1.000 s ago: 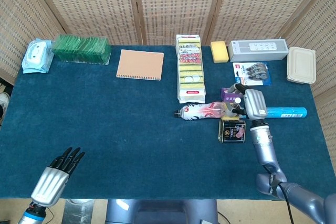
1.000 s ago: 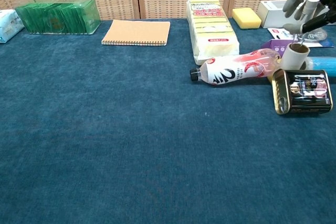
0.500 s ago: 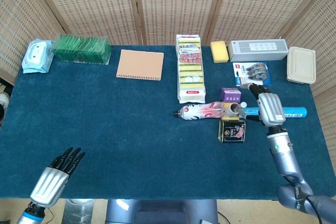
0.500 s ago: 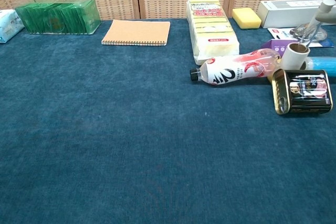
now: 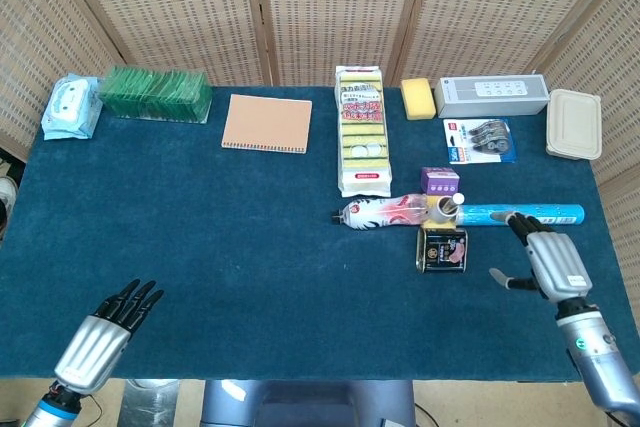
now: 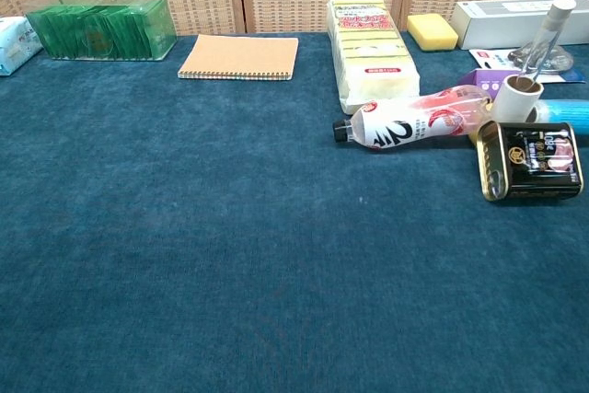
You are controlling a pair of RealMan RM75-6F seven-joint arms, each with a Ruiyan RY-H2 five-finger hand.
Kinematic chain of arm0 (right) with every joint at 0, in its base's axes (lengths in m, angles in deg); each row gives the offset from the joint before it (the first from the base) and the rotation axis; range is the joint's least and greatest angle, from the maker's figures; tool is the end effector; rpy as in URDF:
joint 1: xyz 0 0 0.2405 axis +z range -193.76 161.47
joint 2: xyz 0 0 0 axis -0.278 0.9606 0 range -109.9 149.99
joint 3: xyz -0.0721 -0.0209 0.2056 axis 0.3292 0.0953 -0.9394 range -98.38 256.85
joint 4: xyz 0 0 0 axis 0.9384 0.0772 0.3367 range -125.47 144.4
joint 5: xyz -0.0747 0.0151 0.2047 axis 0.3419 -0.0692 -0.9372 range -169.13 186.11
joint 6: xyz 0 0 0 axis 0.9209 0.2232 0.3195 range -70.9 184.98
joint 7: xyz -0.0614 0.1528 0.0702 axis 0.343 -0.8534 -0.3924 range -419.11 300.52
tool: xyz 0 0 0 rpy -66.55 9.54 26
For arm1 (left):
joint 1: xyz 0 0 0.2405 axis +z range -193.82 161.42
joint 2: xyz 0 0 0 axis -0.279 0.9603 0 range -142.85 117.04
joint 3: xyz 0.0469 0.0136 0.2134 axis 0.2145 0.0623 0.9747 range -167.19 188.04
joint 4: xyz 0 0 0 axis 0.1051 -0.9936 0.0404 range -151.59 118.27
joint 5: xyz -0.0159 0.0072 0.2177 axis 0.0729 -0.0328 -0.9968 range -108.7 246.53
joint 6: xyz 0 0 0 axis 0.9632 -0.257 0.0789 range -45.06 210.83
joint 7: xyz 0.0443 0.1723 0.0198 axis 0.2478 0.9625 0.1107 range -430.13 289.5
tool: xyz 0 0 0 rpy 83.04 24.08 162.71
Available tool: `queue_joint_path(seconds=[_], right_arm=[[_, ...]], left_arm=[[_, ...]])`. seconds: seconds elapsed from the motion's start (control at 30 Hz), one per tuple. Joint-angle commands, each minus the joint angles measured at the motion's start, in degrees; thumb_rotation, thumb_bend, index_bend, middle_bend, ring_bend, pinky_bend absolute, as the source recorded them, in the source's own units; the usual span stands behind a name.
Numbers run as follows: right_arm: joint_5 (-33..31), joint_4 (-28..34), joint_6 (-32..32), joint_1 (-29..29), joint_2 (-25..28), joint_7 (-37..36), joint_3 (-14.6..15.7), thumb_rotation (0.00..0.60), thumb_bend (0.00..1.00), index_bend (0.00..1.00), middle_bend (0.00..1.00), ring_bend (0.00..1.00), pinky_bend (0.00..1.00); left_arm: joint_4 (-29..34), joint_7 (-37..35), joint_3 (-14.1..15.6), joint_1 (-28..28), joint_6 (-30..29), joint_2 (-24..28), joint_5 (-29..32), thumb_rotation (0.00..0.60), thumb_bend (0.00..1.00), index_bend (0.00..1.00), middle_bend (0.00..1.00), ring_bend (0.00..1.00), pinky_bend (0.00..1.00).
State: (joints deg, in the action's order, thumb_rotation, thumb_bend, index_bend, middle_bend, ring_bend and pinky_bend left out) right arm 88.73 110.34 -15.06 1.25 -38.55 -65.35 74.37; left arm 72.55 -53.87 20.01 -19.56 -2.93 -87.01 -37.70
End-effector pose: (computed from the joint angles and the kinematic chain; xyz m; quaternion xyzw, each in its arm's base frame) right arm -0.2311 -0.2721 0.1216 0.6184 -0.4457 0.4202 0.4922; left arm -0.2270 0.1436 0.0397 -0.7496 -0.3000 -0.3618 0.4660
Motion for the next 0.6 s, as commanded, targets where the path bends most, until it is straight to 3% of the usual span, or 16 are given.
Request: queue_joint_path(seconds=[0.03,0.3,0.6], right_arm=[[5.2,2.0,-6.2,-5.0,0.1,1.4,3.9,0.600,0.25,0.20,0.23,0.22,0.28],[14.1,-0.1,-12.4,-10.2,-4.0,7.0,8.9,0.600,0.25,0.20,0.23,0.22,0.28],[17.9,0.1,-14.5,-12.3,-4.9,12.6,10.2,0.600,0.25,0.20,0.23,0.22,0.28]], left_arm=[[0.3,-0.2,0.0,0.1,-0.1,0.5,0.3,0.600,0.21,0.04,0.08,0.06,0.26],[0.4,-1.5,-0.2,0.6,-2.0,1.5,-0.2,0.600,0.21,0.04,0.08,0.06,0.26],[2.7,-0.6,-1.6,1.8,-2.8,3.0,3.6,0.600,0.21,0.04,0.08,0.06,0.26]])
